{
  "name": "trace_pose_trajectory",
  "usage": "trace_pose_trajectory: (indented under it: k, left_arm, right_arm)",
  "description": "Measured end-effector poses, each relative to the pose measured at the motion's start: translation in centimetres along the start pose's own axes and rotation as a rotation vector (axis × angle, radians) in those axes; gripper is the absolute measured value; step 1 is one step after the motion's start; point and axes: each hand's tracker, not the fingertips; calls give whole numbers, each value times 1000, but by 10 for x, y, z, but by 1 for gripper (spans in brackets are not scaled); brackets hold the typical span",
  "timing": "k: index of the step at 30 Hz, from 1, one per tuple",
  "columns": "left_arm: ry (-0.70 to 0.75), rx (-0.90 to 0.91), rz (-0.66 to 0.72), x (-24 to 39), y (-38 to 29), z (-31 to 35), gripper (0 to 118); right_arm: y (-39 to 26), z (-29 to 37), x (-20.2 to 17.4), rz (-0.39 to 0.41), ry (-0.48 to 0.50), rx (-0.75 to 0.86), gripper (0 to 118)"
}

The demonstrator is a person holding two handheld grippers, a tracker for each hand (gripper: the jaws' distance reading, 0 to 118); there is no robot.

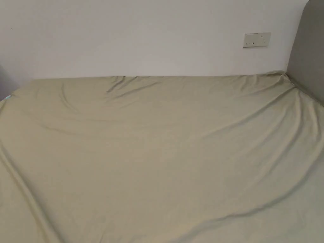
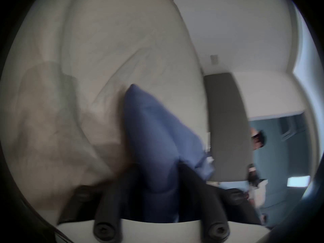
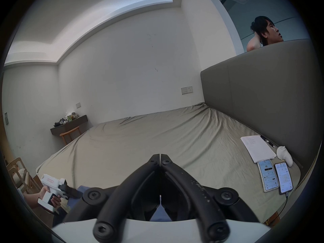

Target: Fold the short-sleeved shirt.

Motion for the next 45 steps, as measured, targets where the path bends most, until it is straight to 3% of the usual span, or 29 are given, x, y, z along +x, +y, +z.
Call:
trace_pose_trajectory:
  k: [1,2,7,11,14,16,19,25,30,31,32,34,35,36,37,38,39,40,41,43,45]
  left_arm:
    - [7,14,-2,-10,4,3,15]
    - [-82,20,40,-9,4,8,14]
    - [-50,136,11,-4,4,68,10]
    - [128,307,37,-14,14,136,10]
    - [273,316,-56,-37,44,159,10]
    - [230,289,-173,0,42,158,10]
    - [134,234,-336,65,36,131,10]
    - [208,34,-639,168,-15,-10,10]
    - [282,-128,-778,193,-71,-122,10]
    - [279,-120,-770,190,-78,-139,17]
    - [274,-136,-760,186,-80,-152,35]
    - [180,-154,-666,192,-85,-148,89]
    - [145,-120,-625,195,-84,-136,95]
    - [109,-75,-605,197,-80,-124,92]
    - [85,8,-610,202,-77,-102,80]
    - [84,101,-621,202,-74,-86,56]
    - [113,188,-644,201,-73,-74,22]
    - [214,250,-682,200,-73,-69,0]
    - [322,280,-726,200,-77,-61,0]
    - [365,156,-862,190,-85,-72,0]
    - [339,46,-802,180,-97,-87,0]
  right_arm:
    - [1,0,-2,8,2,1,2]
    - [-1,0,2,13,4,0,2]
    - [-2,-3,6,23,9,11,2]
    - [-4,-6,7,16,28,17,2]
    - [-7,-10,7,1,48,15,2]
    - [-10,-12,5,-15,61,13,2]
    - [-12,-11,2,-15,76,11,2]
    - [-12,6,10,-6,65,34,2]
    - [-13,25,29,-24,0,53,2]
    - [-14,28,33,-32,-9,54,2]
    - [-15,30,36,-41,-17,53,2]
    - [-17,34,41,-50,-35,51,2]
    - [-17,36,42,-51,-42,52,2]
    - [-17,38,44,-50,-46,54,2]
    - [-18,38,46,-51,-49,55,2]
    - [-18,38,48,-56,-52,54,2]
    - [-18,37,49,-63,-55,52,2]
    - [-19,35,50,-71,-53,51,2]
    - [-20,33,50,-77,-52,50,2]
    - [-22,29,49,-87,-44,45,2]
    - [-24,27,45,-86,-35,38,2]
